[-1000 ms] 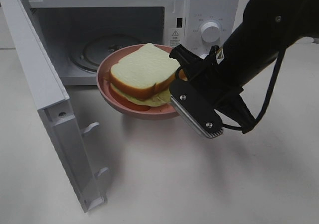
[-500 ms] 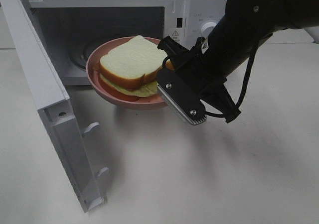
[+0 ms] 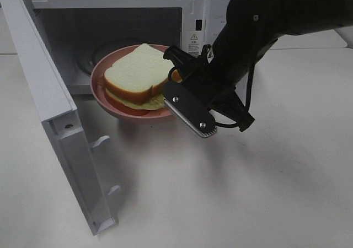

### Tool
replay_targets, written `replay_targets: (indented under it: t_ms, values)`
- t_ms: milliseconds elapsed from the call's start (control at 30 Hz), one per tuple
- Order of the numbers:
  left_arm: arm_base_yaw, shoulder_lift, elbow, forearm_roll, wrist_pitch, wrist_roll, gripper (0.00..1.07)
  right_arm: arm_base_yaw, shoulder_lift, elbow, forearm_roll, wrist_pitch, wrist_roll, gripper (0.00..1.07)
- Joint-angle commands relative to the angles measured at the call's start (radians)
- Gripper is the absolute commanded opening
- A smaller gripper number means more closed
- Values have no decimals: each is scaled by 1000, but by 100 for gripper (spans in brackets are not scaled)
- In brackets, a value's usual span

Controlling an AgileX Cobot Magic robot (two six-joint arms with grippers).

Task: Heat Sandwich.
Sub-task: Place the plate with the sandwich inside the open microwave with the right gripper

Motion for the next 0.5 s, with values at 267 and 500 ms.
replay_targets:
  t_ms: [267,500]
  values:
    - [-2,-24,2,-6,-15,-2,103,4,73,-117,-42,70,73,0]
    - [-2,-24,2,-6,-15,-2,103,16,133,-217,-70,108,126,0]
